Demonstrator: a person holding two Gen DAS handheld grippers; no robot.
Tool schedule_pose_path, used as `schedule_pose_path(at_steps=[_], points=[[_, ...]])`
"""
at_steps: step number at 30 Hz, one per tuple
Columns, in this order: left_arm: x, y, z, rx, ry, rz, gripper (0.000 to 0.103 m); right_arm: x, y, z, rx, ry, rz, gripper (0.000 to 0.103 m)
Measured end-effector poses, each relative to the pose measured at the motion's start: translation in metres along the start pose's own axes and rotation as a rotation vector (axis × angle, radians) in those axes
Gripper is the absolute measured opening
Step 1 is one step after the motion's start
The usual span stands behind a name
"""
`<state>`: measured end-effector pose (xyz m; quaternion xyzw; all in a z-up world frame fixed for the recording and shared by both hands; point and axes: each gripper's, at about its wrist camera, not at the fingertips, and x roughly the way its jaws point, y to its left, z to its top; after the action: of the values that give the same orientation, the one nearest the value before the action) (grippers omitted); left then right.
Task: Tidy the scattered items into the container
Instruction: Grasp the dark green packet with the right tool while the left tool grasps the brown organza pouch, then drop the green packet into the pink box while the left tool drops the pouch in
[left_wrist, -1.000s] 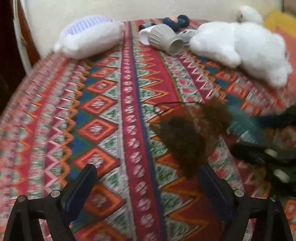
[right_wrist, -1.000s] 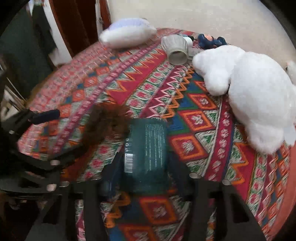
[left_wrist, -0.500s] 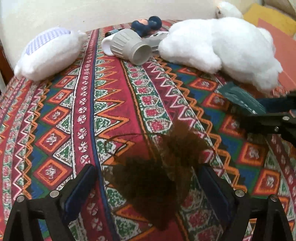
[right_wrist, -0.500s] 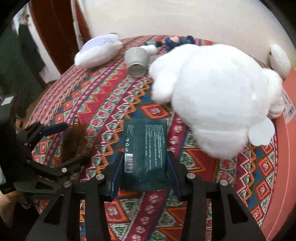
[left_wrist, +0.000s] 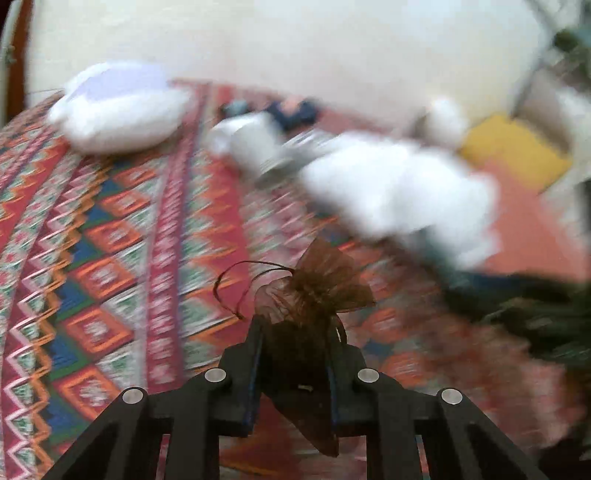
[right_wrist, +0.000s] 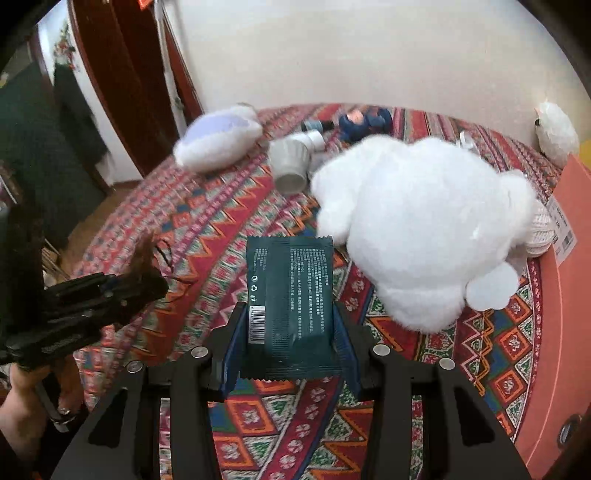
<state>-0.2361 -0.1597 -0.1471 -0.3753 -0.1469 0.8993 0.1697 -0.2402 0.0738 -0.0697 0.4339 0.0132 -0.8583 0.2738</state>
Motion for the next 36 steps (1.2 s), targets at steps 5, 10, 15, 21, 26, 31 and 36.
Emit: schedule_pose_path(at_steps=[5, 10, 15, 21, 26, 31, 36], points=[[-0.037, -0.020, 0.022, -0.050, -0.069, -0.290, 0.021, -0.054, 0.008, 0.004, 0.001, -0.120, 0.060, 0.047], [-0.061, -0.045, 0.042, -0.091, -0.090, -0.554, 0.021, -0.127, 0.012, 0.003, -0.014, -0.296, 0.066, 0.047], [-0.071, -0.089, 0.064, -0.069, -0.070, -0.752, 0.021, -0.198, -0.003, -0.008, 0.003, -0.463, 0.017, 0.047], [-0.056, -0.155, 0.088, -0.055, -0.001, -0.978, 0.021, -0.266, -0.045, -0.032, 0.090, -0.594, -0.044, 0.047], [-0.031, -0.214, 0.105, -0.018, 0.056, -1.059, 0.021, -0.313, -0.088, -0.054, 0.177, -0.671, -0.138, 0.047], [0.011, -0.283, 0.121, 0.100, 0.141, -0.916, 0.022, -0.343, -0.158, -0.079, 0.327, -0.708, -0.290, 0.047], [0.067, -0.346, 0.124, 0.234, 0.198, -0.680, 0.023, -0.333, -0.230, -0.091, 0.475, -0.674, -0.316, 0.047]])
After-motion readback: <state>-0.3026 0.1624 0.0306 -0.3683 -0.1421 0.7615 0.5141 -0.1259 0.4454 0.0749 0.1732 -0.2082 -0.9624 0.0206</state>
